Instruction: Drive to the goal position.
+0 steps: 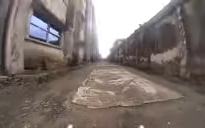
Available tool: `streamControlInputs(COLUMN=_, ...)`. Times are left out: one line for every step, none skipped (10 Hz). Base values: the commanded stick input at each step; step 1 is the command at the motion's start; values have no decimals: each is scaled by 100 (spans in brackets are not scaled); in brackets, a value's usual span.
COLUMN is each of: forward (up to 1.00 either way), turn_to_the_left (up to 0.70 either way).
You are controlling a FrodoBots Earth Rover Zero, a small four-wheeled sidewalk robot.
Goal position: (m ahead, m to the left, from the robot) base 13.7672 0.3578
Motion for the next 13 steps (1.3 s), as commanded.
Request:
streamControlInputs(forward=70, turn_to_the_left=0)
streamControlInputs(forward=70, turn_to_the_left=0)
streamControlInputs(forward=70, turn_to_the_left=0)
streamControlInputs(forward=70, turn_to_the_left=0)
streamControlInputs(forward=70, turn_to_the_left=0)
streamControlInputs(forward=70, turn_to_the_left=0)
streamControlInputs(forward=70, turn_to_the_left=0)
streamControlInputs(forward=70, turn_to_the_left=0)
streamControlInputs(forward=70, turn_to_the_left=0)
streamControlInputs(forward=70, turn_to_the_left=0)
streamControlInputs(forward=70, turn_to_the_left=0)
streamControlInputs(forward=70, turn_to_the_left=0)
streamControlInputs(forward=70, turn_to_the_left=0)
